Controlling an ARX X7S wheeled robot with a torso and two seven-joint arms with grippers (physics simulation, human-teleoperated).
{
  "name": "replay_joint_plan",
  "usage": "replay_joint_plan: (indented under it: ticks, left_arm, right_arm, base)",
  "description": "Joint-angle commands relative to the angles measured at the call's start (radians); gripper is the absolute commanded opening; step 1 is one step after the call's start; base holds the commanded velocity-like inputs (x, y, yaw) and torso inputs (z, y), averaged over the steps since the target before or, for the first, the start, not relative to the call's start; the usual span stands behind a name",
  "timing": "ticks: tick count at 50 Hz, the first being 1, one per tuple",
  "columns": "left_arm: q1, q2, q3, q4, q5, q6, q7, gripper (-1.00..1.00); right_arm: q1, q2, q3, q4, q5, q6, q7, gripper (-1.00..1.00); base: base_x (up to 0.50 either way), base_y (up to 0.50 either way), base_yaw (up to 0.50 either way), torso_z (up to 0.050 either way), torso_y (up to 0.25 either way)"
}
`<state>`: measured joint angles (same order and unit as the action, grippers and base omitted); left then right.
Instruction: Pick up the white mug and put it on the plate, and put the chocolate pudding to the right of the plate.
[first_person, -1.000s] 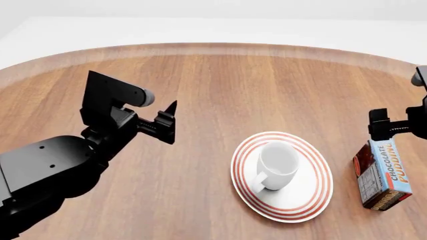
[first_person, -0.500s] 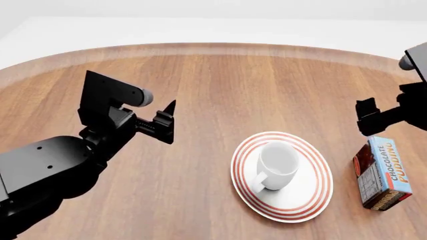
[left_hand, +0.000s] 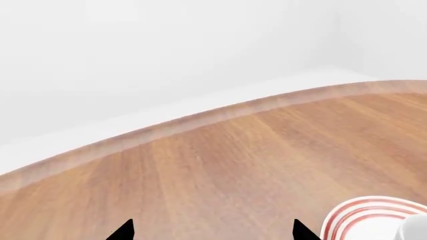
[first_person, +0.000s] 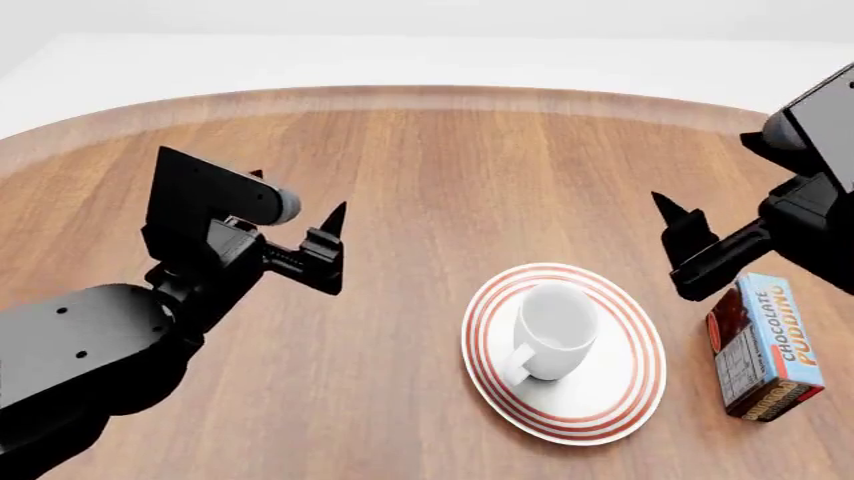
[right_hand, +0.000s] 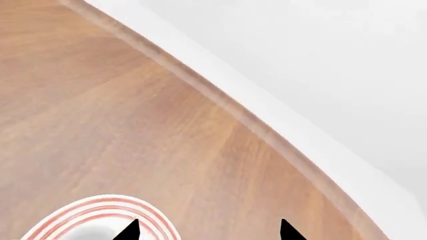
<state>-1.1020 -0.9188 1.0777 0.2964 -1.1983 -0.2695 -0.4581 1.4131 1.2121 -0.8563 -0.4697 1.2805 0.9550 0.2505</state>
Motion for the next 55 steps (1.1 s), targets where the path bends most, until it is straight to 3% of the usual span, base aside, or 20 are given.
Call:
replay_joint_plan:
  ticks: [1, 11, 23, 37, 45, 55]
  left_arm:
    - [0.015, -0.031, -0.033, 0.088, 0.034, 0.021, -0.033, 1.0]
    - [0.047, -0.11, -0.056, 0.224, 0.051, 0.064, -0.099, 1.0]
    - [0.069, -0.185, -0.076, 0.331, 0.094, 0.09, -0.187, 1.0]
    - [0.1, -0.244, -0.084, 0.405, 0.189, 0.09, -0.334, 1.0]
    - [0.128, -0.283, -0.101, 0.447, 0.239, 0.129, -0.418, 1.0]
    - [0.156, -0.324, -0.115, 0.499, 0.326, 0.145, -0.54, 1.0]
  right_arm:
    - [-0.049, 0.04, 0.07, -0.157, 0.063, -0.117, 0.048, 1.0]
    - [-0.136, 0.105, 0.093, -0.274, 0.071, -0.268, 0.116, 1.0]
    - [-0.288, 0.185, 0.101, -0.316, 0.042, -0.568, 0.214, 1.0]
    - [-0.52, 0.224, 0.061, -0.357, -0.213, -1.011, 0.476, 1.0]
    - [-0.66, 0.224, 0.041, -0.293, -0.379, -1.384, 0.588, 1.0]
    - [-0.719, 0.155, 0.025, -0.287, -0.558, -1.428, 0.712, 1.0]
  base:
    - [0.0, 0.0, 0.0, 0.0, 0.0]
    - [0.0, 0.0, 0.0, 0.0, 0.0]
    - [0.0, 0.0, 0.0, 0.0, 0.0]
    - [0.0, 0.0, 0.0, 0.0, 0.0]
    - [0.0, 0.0, 0.0, 0.0, 0.0]
    - [0.0, 0.0, 0.0, 0.0, 0.0]
